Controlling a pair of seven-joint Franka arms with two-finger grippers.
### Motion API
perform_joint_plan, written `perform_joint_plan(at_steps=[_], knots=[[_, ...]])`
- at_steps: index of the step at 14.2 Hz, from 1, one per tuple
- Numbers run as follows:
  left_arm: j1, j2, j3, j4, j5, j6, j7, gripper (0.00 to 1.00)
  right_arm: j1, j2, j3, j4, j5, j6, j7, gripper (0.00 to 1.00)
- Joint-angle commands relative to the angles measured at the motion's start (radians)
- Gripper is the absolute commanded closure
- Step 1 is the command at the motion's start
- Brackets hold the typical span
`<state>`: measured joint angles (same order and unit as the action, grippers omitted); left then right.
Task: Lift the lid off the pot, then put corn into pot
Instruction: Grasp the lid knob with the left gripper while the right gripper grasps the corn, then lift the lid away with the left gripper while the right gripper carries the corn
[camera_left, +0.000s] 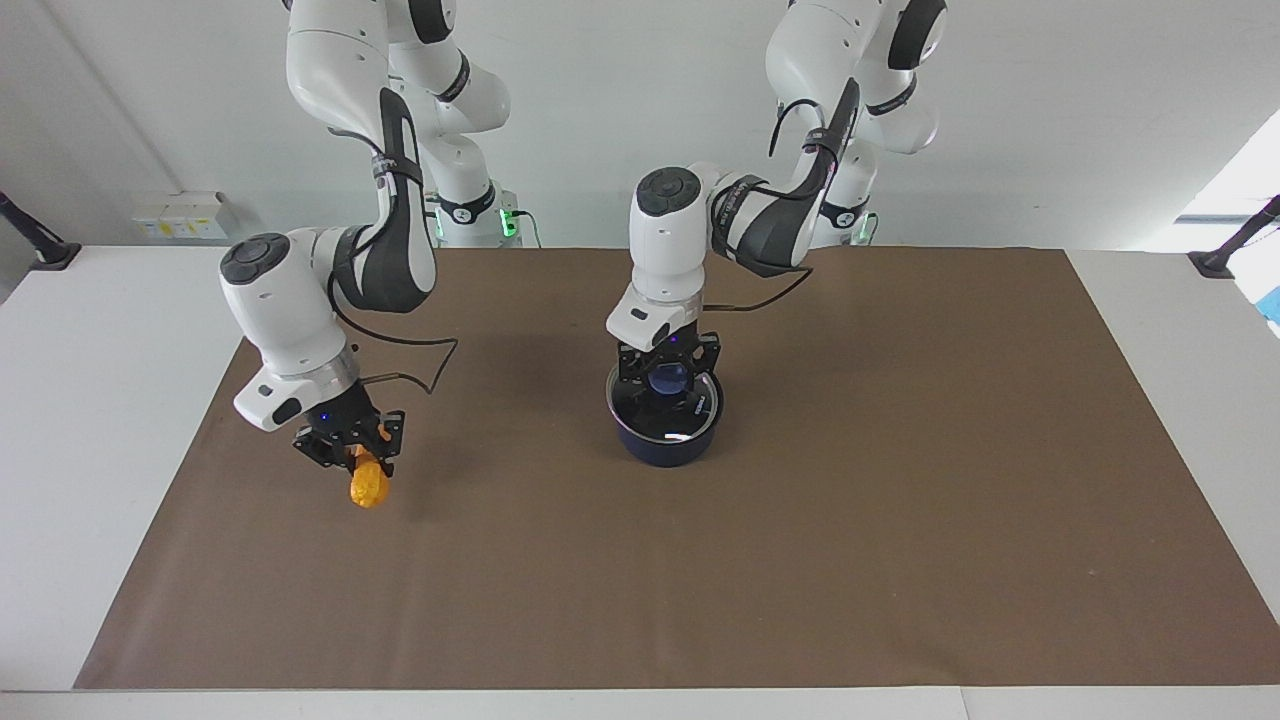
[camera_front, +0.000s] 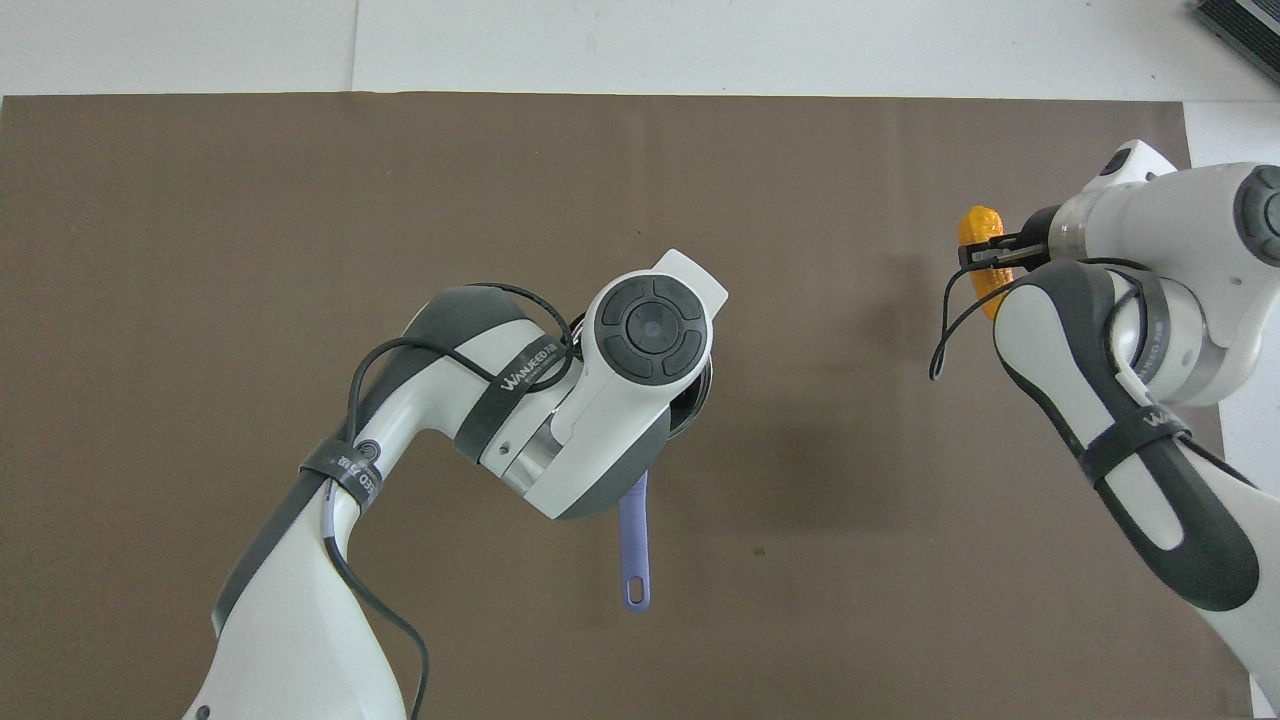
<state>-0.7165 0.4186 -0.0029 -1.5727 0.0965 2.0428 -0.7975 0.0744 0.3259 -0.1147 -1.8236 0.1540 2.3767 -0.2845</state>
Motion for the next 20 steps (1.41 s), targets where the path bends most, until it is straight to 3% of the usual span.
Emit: perform_joint_plan(at_steps=[1, 8, 9, 11, 15, 20], knots=[[-0.015, 0.011, 0.014, 0.054, 0.018, -0.036, 0.009, 0.85, 0.001, -0.008, 0.001, -0.002, -0.031, -0.022, 0.039, 1.00], [0.000, -0.015, 0.018, 0.125, 0.020, -0.173, 0.061, 0.86, 0.044, -0.025, -0.005, 0.030, -0.033, -0.072, 0.115, 1.00], [0.000, -0.017, 0.024, 0.128, 0.020, -0.190, 0.090, 0.94, 0.048, -0.039, -0.005, 0.044, -0.043, -0.101, 0.151, 1.00], [0.017, -0.035, 0.029, 0.126, 0.022, -0.202, 0.167, 0.99, 0.050, -0.071, 0.000, 0.055, -0.089, -0.151, 0.208, 1.00], [0.115, -0.092, 0.027, 0.094, 0.015, -0.227, 0.375, 0.99, 0.093, -0.081, 0.009, 0.125, -0.134, -0.293, 0.365, 1.00], [0.242, -0.187, 0.027, -0.002, 0.009, -0.225, 0.576, 1.00, 0.225, -0.079, 0.010, 0.159, -0.151, -0.353, 0.611, 1.00]])
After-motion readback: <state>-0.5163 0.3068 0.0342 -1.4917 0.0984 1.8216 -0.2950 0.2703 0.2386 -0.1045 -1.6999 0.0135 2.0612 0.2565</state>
